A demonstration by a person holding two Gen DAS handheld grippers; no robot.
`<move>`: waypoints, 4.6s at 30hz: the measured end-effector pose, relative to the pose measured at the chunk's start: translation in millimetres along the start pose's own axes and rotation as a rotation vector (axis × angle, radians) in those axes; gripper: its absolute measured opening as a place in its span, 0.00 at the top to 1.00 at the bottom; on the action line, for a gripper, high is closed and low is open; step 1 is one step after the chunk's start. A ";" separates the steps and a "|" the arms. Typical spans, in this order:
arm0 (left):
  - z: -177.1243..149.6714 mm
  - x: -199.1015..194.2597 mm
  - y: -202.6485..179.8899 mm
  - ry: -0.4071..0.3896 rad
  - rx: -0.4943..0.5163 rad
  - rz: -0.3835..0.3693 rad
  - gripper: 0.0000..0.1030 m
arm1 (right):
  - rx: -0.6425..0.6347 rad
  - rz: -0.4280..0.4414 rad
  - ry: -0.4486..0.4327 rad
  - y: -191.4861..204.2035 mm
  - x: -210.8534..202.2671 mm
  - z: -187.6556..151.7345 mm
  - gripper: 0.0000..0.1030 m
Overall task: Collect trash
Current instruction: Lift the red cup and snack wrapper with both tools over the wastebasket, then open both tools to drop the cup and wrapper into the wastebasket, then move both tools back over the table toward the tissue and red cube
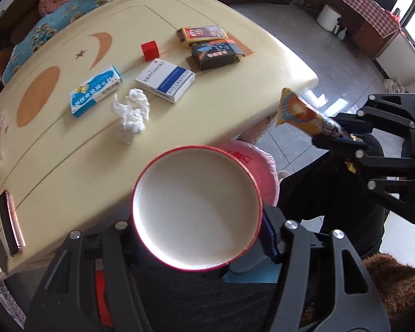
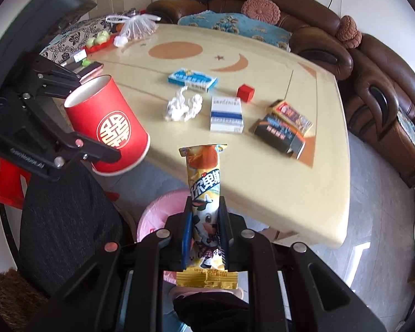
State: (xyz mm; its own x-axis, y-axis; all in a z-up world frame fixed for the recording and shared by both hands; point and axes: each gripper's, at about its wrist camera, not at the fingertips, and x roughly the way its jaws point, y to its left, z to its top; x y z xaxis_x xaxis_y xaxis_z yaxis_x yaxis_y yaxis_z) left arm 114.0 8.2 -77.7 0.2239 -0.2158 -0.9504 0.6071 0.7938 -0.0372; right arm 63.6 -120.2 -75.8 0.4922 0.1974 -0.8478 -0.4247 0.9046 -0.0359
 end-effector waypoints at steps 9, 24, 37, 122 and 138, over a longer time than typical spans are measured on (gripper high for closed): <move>-9.5 49.2 -16.3 0.002 -0.018 0.041 0.41 | 0.041 0.001 0.049 0.1 43.2 -27.9 0.84; -28.4 153.8 -19.0 0.062 -0.173 -0.114 0.41 | 0.183 0.057 0.166 -11.3 133.9 -73.6 0.83; -47.5 253.0 -11.5 0.242 -0.278 -0.130 0.41 | 0.257 0.097 0.301 -26.8 218.3 -106.4 0.83; 10.1 -16.9 8.2 0.000 -0.094 0.089 0.18 | 0.156 0.230 0.075 -52.3 16.8 8.4 0.21; 88.6 -61.1 53.6 0.044 0.055 0.172 0.18 | 0.196 0.217 0.202 -110.0 25.3 189.6 0.21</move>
State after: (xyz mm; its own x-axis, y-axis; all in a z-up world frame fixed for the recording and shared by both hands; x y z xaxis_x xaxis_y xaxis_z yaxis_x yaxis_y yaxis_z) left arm 200.5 13.5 5.7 0.2957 -0.0535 -0.9538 0.6039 0.7841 0.1432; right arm 266.9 -143.1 7.0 0.2375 0.3321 -0.9129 -0.3397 0.9088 0.2422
